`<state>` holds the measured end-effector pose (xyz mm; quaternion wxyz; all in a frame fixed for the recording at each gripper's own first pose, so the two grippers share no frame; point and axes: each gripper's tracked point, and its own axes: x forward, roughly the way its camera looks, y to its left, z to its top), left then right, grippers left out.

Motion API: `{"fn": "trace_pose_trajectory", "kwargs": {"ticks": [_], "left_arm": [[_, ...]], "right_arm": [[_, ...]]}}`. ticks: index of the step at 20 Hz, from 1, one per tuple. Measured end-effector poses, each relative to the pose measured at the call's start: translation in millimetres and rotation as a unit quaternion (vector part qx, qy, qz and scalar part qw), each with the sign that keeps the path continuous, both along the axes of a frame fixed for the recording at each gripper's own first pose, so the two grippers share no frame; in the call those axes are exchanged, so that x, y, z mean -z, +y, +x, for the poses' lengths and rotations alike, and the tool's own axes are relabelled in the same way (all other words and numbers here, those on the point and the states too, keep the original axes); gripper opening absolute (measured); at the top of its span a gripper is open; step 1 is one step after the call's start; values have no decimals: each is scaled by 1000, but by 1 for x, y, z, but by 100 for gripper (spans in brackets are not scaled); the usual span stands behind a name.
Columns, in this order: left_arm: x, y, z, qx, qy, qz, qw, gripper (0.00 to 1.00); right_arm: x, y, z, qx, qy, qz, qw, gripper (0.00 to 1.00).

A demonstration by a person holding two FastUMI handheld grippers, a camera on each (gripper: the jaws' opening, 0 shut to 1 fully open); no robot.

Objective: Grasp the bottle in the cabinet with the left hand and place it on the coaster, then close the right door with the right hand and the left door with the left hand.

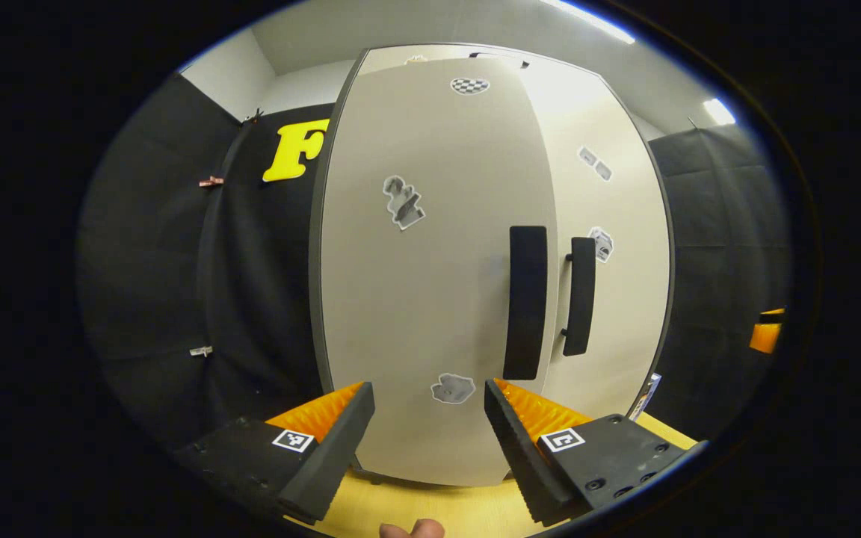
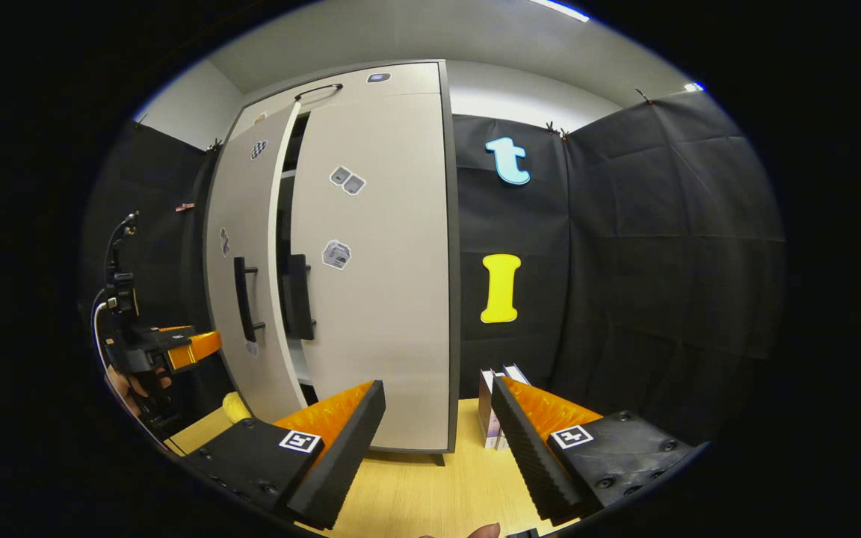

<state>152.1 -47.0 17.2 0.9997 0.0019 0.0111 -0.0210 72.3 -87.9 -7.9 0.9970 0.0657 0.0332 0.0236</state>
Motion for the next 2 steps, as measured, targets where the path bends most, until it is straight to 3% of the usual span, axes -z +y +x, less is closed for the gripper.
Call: {"fn": "trace_pose_trajectory", "kwargs": {"ticks": [1, 2], "left_arm": [[-3, 0, -7, 3, -5, 5, 1000, 91], [-7, 1, -16, 6, -9, 6, 1000, 94]], "right_arm": [[-3, 2, -2, -1, -3, 0, 1000, 95], [-5, 5, -4, -1, -6, -2, 1000, 95]]}}
